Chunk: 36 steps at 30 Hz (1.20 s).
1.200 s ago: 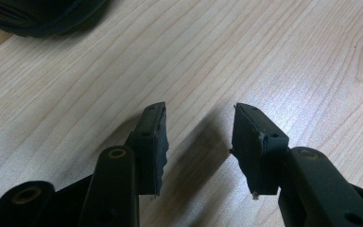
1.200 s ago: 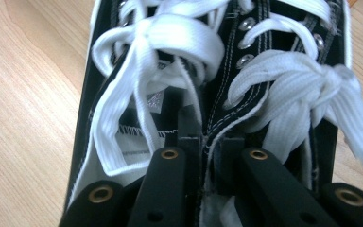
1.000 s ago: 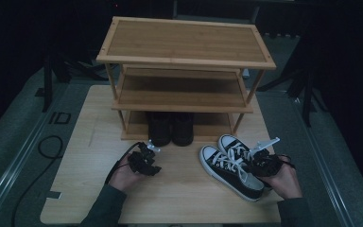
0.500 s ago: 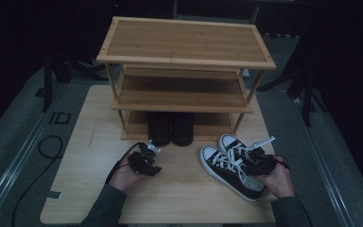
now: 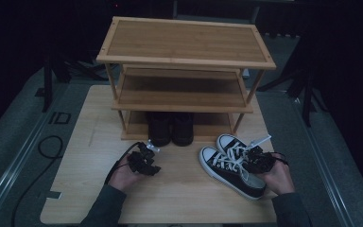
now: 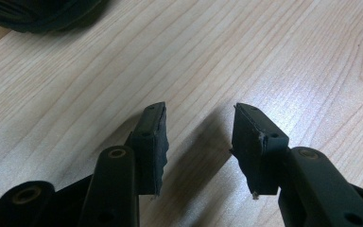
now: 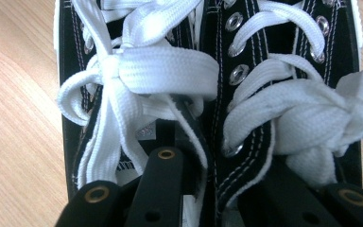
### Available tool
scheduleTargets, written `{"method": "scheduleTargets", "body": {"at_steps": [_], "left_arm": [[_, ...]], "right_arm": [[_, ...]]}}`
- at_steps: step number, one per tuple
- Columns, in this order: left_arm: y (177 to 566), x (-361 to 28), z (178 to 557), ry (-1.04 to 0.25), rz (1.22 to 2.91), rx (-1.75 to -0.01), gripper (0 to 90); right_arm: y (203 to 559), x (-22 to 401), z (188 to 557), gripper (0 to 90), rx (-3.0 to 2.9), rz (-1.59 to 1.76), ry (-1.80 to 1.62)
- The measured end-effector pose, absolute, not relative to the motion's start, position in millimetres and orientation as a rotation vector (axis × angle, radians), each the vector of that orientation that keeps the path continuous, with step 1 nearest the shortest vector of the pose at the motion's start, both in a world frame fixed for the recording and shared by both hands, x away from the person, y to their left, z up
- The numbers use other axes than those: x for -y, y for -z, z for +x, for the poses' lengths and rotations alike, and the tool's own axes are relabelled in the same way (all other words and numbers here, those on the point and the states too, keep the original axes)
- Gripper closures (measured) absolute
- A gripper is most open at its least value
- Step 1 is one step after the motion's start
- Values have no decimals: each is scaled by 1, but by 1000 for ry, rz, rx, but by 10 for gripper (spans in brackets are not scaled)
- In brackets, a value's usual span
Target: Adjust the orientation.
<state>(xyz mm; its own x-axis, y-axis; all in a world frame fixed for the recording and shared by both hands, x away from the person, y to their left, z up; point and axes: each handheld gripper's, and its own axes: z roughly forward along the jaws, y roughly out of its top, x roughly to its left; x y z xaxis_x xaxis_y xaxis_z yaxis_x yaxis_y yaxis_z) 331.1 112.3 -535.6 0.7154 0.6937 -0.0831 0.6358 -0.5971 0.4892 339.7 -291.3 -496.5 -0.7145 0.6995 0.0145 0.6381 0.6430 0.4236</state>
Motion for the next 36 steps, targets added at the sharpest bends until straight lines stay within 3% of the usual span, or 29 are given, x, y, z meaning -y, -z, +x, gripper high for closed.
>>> {"method": "scheduleTargets", "body": {"at_steps": [36], "left_arm": [[537, -119, 333, -155, 2409, -1047, 558]], "right_arm": [[467, 278, 344, 851, -2778, 945, -592]]}}
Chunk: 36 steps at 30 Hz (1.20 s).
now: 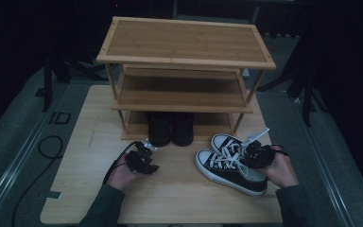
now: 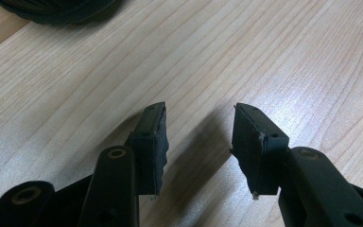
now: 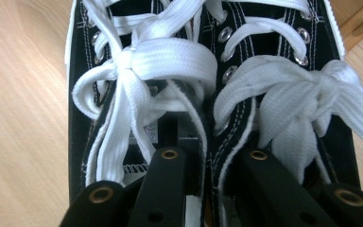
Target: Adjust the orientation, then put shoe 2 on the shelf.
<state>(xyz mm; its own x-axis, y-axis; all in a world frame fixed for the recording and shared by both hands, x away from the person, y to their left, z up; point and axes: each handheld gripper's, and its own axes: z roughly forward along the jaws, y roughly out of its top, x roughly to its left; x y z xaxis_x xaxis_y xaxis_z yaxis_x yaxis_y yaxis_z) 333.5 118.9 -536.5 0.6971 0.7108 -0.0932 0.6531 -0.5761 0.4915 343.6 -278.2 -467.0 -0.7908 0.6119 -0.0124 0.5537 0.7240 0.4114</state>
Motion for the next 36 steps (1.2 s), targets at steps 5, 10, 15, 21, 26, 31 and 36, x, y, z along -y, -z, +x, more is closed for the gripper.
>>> {"method": "scheduleTargets", "body": {"at_steps": [5, 10, 15, 21, 26, 31, 36], "left_arm": [[537, -119, 334, -156, 2408, -1049, 558], [537, -119, 334, -155, 2407, -1048, 558], [537, -119, 333, -157, 2406, -1051, 558], [537, -120, 333, -157, 2399, -1057, 558], [537, -120, 333, -157, 2406, -1052, 558], [536, -122, 334, -157, 2407, -1054, 558], [536, -122, 334, -157, 2408, -1055, 558]], "right_arm": [[469, 279, 343, 857, -2773, 933, -614], [463, 277, 342, 857, -2776, 903, -627], [458, 273, 342, 857, -2772, 864, -616], [451, 270, 342, 857, -2786, 821, -624], [446, 269, 341, 857, -2787, 801, -622], [438, 268, 340, 857, -2795, 775, -634], [430, 268, 340, 857, -2795, 752, -659]]}}
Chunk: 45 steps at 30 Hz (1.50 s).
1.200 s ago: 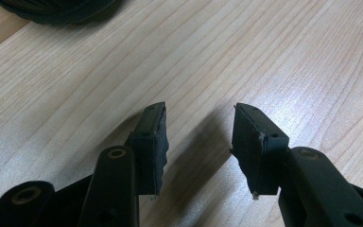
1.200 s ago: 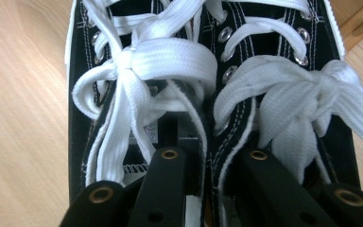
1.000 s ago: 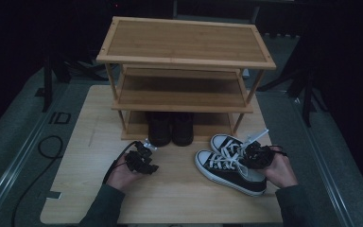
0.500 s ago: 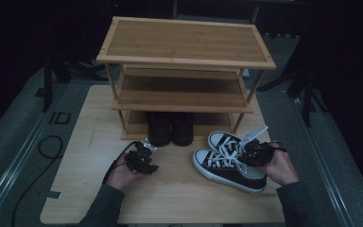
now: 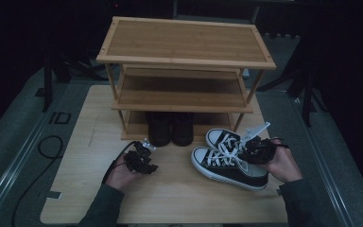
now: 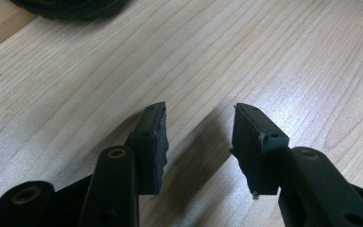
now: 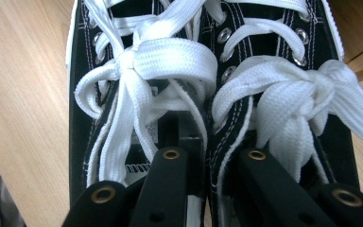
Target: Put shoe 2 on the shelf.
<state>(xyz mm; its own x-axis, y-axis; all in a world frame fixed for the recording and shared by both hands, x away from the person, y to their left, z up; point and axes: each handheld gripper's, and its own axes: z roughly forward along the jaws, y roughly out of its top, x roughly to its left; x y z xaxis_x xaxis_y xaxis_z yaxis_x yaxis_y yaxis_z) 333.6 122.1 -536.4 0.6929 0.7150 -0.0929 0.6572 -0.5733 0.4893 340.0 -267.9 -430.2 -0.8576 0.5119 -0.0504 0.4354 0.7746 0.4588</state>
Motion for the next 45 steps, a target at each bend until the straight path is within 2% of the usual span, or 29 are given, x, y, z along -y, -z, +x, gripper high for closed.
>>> {"method": "scheduleTargets", "body": {"at_steps": [22, 40, 42, 45], "left_arm": [[537, -123, 334, -154, 2400, -1059, 558], [537, -123, 333, -155, 2394, -1063, 558], [535, -127, 335, -169, 2464, -1022, 558], [537, -122, 333, -148, 2384, -1068, 557]], "right_arm": [[395, 255, 337, 857, -2823, 590, -741], [344, 233, 335, 857, -2809, 432, -963], [338, 230, 335, 857, -2796, 421, -983], [330, 224, 339, 857, -2770, 433, -996]]}}
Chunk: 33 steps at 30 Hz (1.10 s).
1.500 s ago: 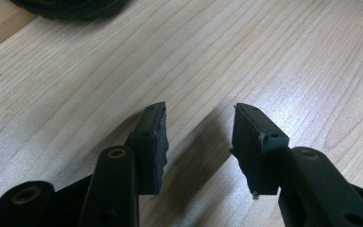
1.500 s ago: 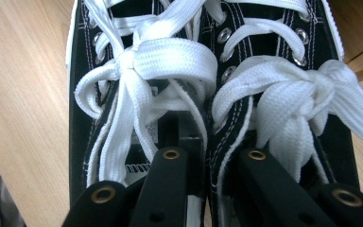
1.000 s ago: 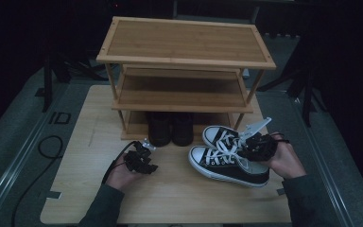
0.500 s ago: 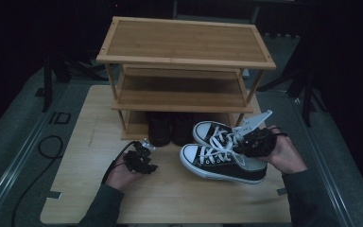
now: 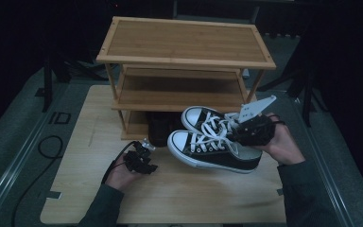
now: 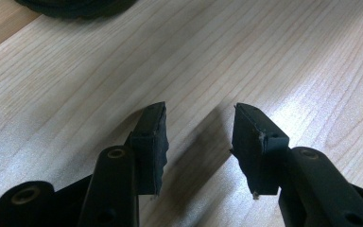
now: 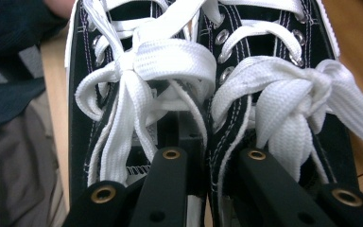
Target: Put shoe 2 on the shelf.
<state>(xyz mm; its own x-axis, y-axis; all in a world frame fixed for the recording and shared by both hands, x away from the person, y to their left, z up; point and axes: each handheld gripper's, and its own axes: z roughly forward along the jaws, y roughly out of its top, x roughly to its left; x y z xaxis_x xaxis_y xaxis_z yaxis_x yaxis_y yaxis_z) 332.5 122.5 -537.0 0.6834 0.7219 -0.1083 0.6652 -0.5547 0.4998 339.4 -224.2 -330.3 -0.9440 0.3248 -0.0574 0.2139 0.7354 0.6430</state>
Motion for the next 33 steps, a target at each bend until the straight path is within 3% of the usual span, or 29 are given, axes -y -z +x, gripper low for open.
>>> {"method": "scheduleTargets", "body": {"at_steps": [21, 33], "left_arm": [[537, -124, 333, -154, 2396, -1061, 556], [537, -126, 333, -152, 2397, -1060, 556]], "right_arm": [[316, 182, 405, 856, -2553, 835, -1004], [315, 154, 419, 855, -2383, 1005, -951]]}}
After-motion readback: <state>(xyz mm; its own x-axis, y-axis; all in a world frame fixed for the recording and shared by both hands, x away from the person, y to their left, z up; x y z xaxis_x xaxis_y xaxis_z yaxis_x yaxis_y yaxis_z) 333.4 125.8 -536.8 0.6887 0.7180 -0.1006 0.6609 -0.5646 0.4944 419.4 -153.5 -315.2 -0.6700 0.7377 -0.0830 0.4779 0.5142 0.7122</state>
